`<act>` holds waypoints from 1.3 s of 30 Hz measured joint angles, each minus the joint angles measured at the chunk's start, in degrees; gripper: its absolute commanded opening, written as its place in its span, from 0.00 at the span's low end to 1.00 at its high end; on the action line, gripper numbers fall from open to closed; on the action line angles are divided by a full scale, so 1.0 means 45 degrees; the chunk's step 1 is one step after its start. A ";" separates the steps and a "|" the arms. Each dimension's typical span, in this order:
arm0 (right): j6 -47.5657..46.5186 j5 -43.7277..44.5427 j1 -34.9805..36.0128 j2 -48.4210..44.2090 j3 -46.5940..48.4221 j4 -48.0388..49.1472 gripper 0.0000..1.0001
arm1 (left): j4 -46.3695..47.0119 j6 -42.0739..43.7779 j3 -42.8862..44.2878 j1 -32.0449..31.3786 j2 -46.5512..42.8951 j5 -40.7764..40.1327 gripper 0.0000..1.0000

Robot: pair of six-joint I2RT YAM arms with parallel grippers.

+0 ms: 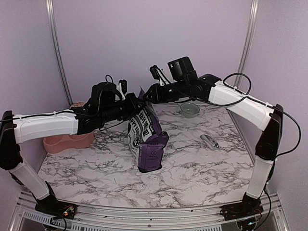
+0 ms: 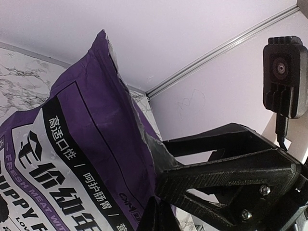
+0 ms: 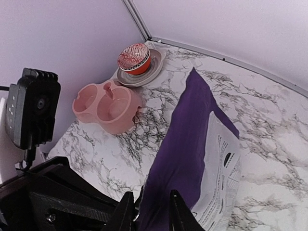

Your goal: Serve the pet food

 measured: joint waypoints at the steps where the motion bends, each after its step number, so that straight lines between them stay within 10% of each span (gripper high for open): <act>1: 0.0005 0.0000 -0.0010 -0.0058 -0.0063 0.0034 0.17 | 0.0005 0.0000 0.0000 -0.0005 0.0000 0.0005 0.00; 10: -0.0005 -0.0248 -0.0199 -0.0724 -0.1088 0.0646 0.10 | 0.0087 -0.0005 0.0000 -0.0034 0.0000 0.0010 0.00; 27: -0.0520 -0.1452 -0.0296 -0.3473 -0.5323 0.4862 0.63 | -0.1103 0.0636 0.0612 -0.0019 0.0039 -0.0146 0.00; 39: -0.1836 0.0214 -0.0797 -0.5921 -0.9457 0.6203 0.97 | -0.2113 0.1015 0.0461 -0.0019 -0.0306 -0.1409 0.49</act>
